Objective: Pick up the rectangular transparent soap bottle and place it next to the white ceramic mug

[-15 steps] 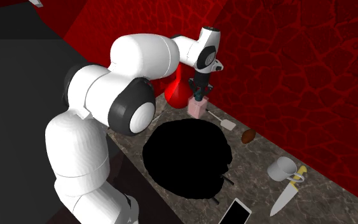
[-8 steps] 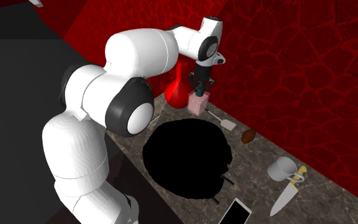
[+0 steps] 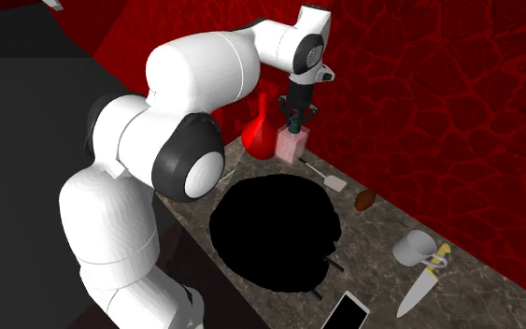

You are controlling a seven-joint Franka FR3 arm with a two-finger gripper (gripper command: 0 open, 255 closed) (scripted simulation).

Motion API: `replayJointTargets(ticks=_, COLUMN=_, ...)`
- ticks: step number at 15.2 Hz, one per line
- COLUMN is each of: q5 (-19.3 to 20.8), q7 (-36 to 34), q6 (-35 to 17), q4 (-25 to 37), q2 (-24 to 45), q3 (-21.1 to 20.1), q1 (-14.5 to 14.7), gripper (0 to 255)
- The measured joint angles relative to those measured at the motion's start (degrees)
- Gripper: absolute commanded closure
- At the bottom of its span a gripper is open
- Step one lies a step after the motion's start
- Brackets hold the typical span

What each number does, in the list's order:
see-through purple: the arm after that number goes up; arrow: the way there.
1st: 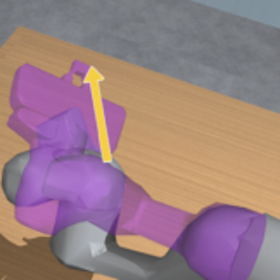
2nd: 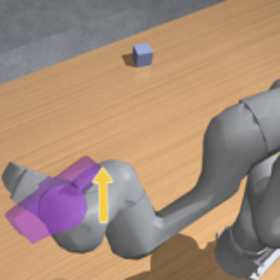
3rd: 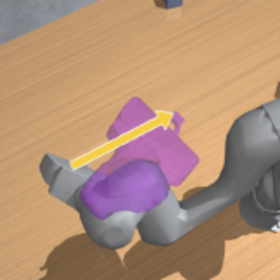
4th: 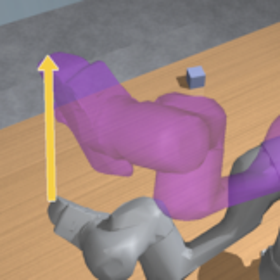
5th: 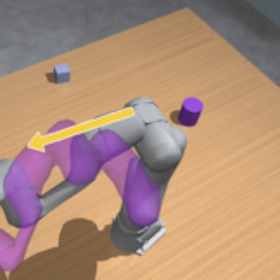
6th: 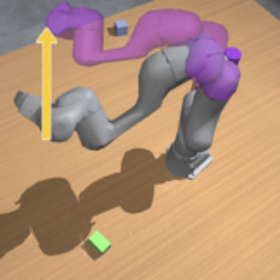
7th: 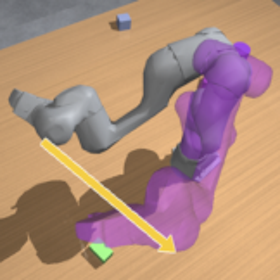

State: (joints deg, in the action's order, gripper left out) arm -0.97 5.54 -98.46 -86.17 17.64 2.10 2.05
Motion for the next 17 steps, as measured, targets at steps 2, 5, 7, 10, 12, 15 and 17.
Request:
replayJointTargets(ticks=2, q5=0.01, q7=-0.04, q6=1.24, q4=1.11, q2=-0.13, q3=-0.01, q1=0.01, gripper=255)
replayJointTargets(ticks=5, q5=0.02, q7=-0.02, q6=3.75, q4=3.43, q2=-0.30, q3=0.02, q1=-0.02, gripper=255)
replayJointTargets(ticks=7, q5=0.01, q7=-0.09, q6=5.33, q4=5.27, q2=-0.06, q3=0.00, q1=0.00, gripper=255)
replayJointTargets(ticks=10, q5=0.00, q7=-0.08, q6=8.04, q4=8.38, q2=0.34, q3=0.01, q1=-0.04, gripper=255)
replayJointTargets(ticks=12, q5=-0.01, q7=-0.02, q6=9.75, q4=10.48, q2=0.73, q3=0.04, q1=-0.11, gripper=255)
replayJointTargets(ticks=15, q5=-0.03, q7=-0.14, q6=12.18, q4=13.45, q2=1.27, q3=0.00, q1=-0.07, gripper=255)
replayJointTargets(ticks=17, q5=-0.04, q7=-0.11, q6=14.00, q4=15.69, q2=1.70, q3=0.01, q1=-0.12, gripper=255)
